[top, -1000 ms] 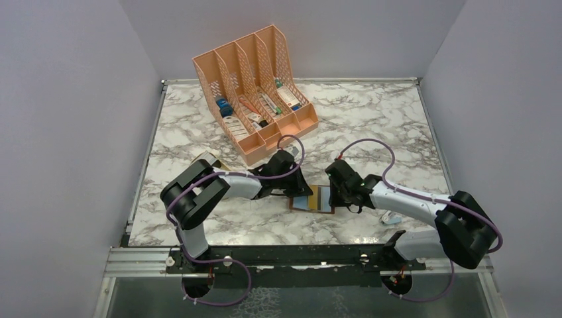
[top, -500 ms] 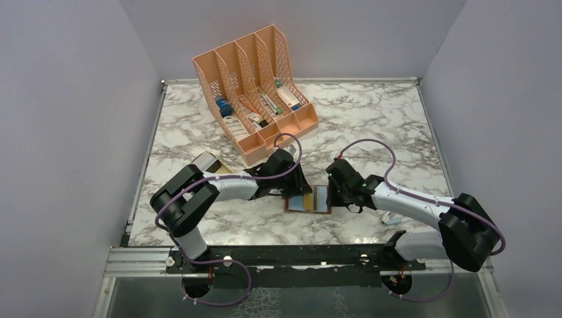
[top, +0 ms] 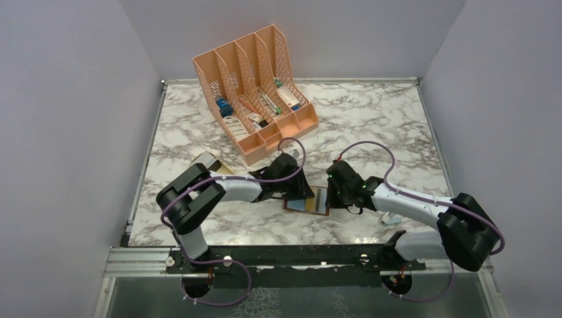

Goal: Put the credit cards into the card holder
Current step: Insert the credit card into the card holder.

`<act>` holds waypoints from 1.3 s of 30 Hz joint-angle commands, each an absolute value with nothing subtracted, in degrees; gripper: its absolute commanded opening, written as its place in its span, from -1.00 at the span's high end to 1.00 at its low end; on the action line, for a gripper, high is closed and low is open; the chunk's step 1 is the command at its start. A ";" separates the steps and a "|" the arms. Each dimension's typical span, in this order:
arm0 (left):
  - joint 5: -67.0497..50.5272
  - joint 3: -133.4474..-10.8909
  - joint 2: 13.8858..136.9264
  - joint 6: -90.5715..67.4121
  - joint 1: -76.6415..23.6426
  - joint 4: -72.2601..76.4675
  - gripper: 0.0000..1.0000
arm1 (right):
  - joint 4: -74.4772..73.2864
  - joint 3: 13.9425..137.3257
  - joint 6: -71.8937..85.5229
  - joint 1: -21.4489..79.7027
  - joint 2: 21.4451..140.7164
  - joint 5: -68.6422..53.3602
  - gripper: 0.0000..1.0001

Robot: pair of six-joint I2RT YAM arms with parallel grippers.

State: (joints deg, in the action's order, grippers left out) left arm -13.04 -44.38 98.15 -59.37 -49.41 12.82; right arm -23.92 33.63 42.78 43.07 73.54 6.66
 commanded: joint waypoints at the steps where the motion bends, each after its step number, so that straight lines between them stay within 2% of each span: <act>1: -13.23 -45.92 99.62 -60.51 -51.37 14.12 0.38 | -20.76 33.14 43.57 43.15 74.34 5.07 0.63; 5: -11.87 -45.38 98.79 -61.77 -52.52 14.41 0.41 | -20.42 32.94 43.93 43.15 74.50 5.28 0.63; 12: -10.44 -45.33 97.82 -61.21 -52.56 14.60 0.24 | -19.98 33.31 43.90 43.15 74.24 5.27 0.65; 26: -10.99 -45.71 98.07 -63.88 -54.28 17.66 0.23 | -20.14 35.36 43.52 43.15 74.20 6.47 0.64; 39: -5.43 -47.10 93.75 -60.38 -54.26 8.26 -0.16 | -26.65 40.38 42.23 43.15 70.84 3.73 0.33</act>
State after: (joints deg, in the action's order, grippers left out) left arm -7.90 -45.17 95.24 -61.23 -53.76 11.35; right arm -25.76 37.58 42.61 43.07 72.86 5.65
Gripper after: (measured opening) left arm 0.554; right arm 0.306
